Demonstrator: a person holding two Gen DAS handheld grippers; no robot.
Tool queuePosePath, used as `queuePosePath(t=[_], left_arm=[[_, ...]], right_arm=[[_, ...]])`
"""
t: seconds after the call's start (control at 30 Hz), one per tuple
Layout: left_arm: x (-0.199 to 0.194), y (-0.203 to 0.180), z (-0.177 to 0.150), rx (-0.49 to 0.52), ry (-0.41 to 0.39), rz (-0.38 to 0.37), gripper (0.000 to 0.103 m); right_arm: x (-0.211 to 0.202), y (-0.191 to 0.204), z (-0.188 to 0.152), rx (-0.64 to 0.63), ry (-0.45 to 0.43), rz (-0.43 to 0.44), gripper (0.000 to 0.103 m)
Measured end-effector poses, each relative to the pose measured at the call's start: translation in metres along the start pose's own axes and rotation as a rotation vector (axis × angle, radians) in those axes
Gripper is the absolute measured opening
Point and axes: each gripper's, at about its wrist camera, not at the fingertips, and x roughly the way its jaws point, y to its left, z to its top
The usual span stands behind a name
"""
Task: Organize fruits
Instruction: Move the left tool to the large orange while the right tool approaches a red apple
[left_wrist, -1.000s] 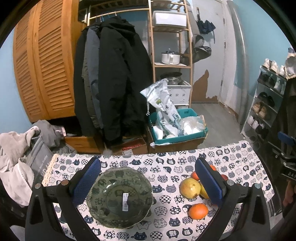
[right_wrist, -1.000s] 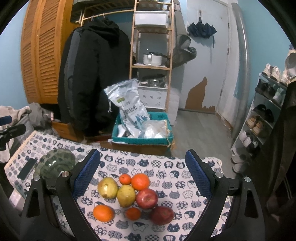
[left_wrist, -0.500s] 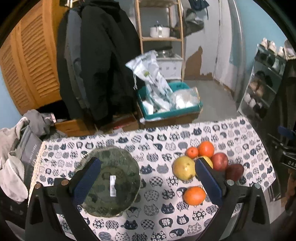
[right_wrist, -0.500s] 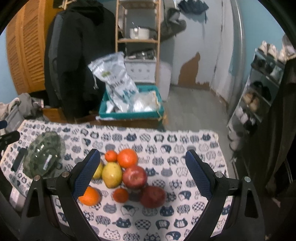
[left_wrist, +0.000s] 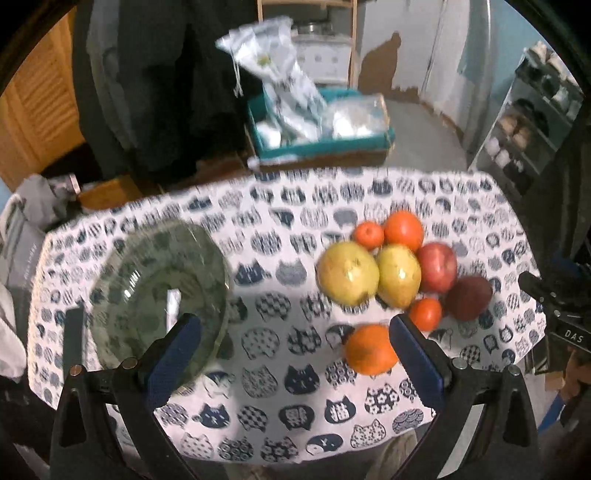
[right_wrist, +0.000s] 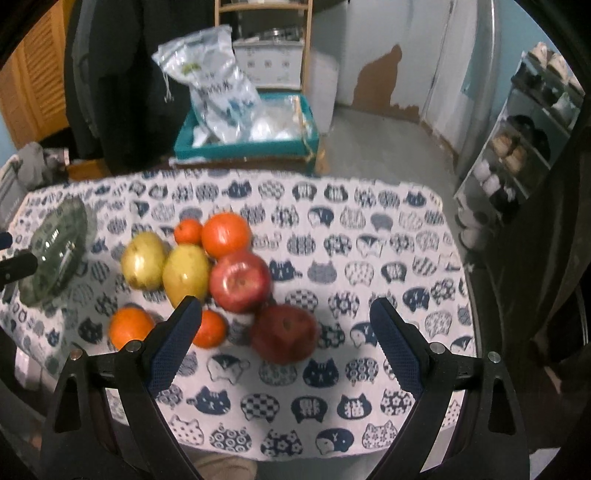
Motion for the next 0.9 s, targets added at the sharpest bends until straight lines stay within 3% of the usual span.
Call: queuePosePath(t=[0.33,0.9], left_arm=[[0.052,-0.018,-0.018,-0.028,0.142,0.006,0.102],[0.113,-0.064,-0.029,-0.028,0.284,-0.026,0.102]], right_arm=[[0.044,-0.012,-0.023,0.016,0.145,0.019,0.092],[0.087,-0.011,-0.03,-0.033,0.216,0.055,0.092]])
